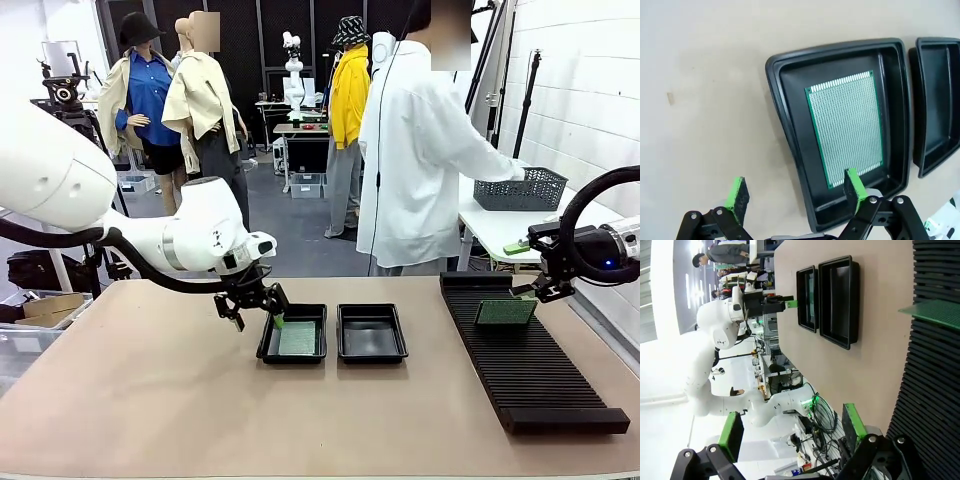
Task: Inspect and transfer BCBs to ESD trays.
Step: Pick up the ESD tray and place it on the left side of the table.
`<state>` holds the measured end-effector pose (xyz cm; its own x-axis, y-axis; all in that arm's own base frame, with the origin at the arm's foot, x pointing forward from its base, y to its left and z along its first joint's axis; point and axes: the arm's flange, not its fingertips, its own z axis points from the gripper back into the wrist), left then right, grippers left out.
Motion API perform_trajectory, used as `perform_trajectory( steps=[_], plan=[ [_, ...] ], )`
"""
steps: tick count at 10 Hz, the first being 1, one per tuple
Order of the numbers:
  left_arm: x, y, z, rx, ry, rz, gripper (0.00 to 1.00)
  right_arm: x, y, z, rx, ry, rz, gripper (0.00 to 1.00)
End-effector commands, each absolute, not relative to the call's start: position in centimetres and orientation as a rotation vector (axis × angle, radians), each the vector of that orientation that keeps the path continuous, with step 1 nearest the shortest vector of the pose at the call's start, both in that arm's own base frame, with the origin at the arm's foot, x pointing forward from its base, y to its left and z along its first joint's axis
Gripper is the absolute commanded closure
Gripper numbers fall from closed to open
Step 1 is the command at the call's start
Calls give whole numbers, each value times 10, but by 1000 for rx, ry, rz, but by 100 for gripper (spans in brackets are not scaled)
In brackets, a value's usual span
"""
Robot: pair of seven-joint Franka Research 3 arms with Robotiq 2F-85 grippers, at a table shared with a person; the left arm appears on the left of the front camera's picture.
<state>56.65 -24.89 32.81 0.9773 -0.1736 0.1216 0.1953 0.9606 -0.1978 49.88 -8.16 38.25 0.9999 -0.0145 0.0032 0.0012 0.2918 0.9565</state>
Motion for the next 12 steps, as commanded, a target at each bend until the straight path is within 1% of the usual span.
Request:
perform_trajectory(
  steps=[1, 2, 3, 4, 5, 8, 9, 12],
  plan=[
    [577, -249, 316, -220, -138, -182, 0, 498, -79, 384, 1259, -11, -21, 0],
    [578, -250, 313, -233, -165, -157, 0, 498, -79, 384, 1259, -11, -21, 0],
    [578, -250, 313, -236, -183, -135, 3, 498, -79, 384, 1259, -11, -21, 0],
    [577, -251, 312, -240, -190, -125, 12, 498, -79, 384, 1259, -11, -21, 0],
    [578, -251, 312, -236, -200, -122, 28, 498, -79, 384, 1259, -11, -21, 0],
    [578, -249, 310, -246, -180, -105, 86, 498, -79, 384, 1259, -11, -21, 0],
    [577, -249, 309, -249, -171, -104, 100, 498, -79, 384, 1259, -11, -21, 0],
    [575, -249, 313, -247, -154, -110, 100, 498, -79, 384, 1259, -11, -21, 0]
  ],
)
